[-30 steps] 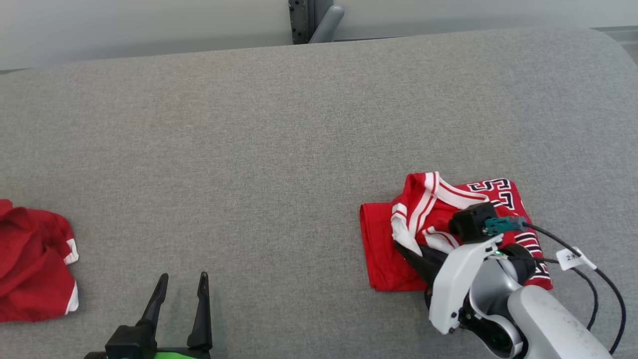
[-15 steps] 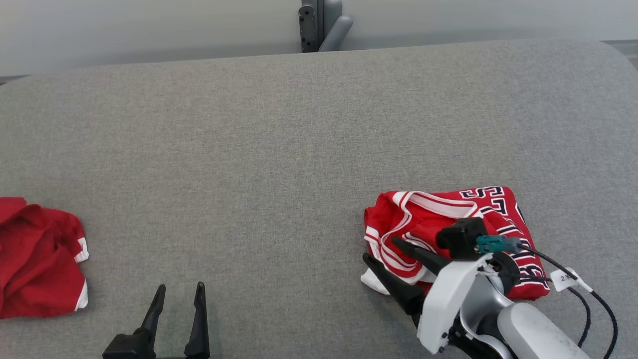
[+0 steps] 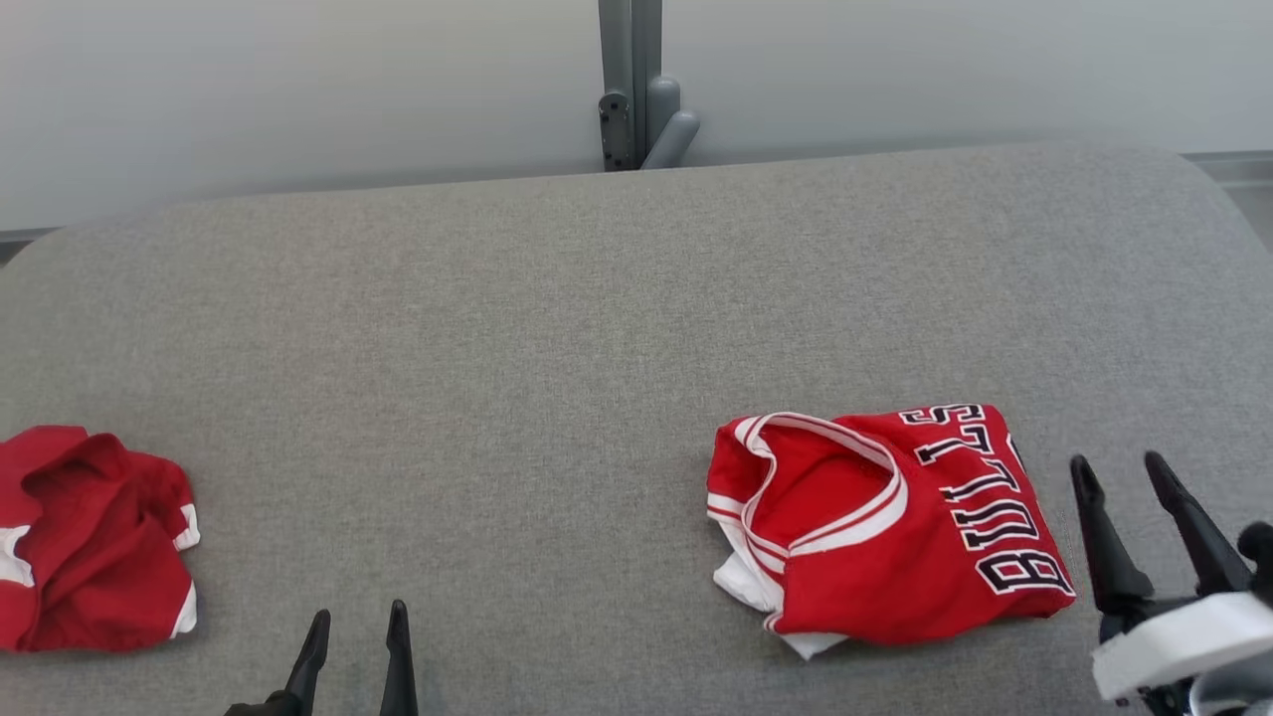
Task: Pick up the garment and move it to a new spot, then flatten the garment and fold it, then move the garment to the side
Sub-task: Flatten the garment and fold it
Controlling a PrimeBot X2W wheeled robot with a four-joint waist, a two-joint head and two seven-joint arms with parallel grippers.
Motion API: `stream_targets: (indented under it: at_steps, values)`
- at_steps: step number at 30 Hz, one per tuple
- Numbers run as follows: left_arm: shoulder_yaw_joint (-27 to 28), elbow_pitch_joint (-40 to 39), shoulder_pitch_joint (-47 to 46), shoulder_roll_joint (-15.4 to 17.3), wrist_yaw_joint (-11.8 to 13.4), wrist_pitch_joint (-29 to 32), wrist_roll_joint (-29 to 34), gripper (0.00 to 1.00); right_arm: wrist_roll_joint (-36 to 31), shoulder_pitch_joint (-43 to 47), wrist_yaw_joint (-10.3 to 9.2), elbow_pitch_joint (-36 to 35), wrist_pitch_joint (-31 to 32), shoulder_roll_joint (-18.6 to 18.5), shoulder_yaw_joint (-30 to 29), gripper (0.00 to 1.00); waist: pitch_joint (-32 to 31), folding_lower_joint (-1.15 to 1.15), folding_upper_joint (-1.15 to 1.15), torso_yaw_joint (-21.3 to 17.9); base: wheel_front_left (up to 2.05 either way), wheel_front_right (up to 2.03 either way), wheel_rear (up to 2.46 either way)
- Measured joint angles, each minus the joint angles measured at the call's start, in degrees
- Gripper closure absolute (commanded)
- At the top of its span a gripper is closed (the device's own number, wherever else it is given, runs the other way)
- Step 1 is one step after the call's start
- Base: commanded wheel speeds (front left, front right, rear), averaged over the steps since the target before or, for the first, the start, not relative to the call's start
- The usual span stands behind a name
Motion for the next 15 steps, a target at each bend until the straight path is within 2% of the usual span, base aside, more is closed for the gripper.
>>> stream_targets:
  at_steps: [3, 7, 15]
  values:
    - [-0.60, 0.12, 0.57, -0.01, 0.13, 0.00, -0.23, 0.00, -5.21, 1.86, 0.00, 6.57, -6.21, 1.40, -4.92, 0.00, -1.41, 0.00, 0.00, 0.04, 0.00, 0.00, 0.00]
    - [-1.02, 0.20, 0.80, -0.01, 0.16, 0.00, -0.07, 0.00, -11.65, 2.66, 0.02, 14.21, -8.91, 3.44, -10.09, 0.00, -2.67, 0.00, 0.00, 0.37, 0.00, 0.00, 0.00]
    - [0.18, 0.51, 0.16, -0.02, 0.09, 0.00, 0.94, 0.00, -18.19, 4.26, 0.03, 11.77, -9.13, 9.06, -18.80, 0.00, -2.99, 0.00, 0.00, 1.61, 0.00, 0.00, 0.00]
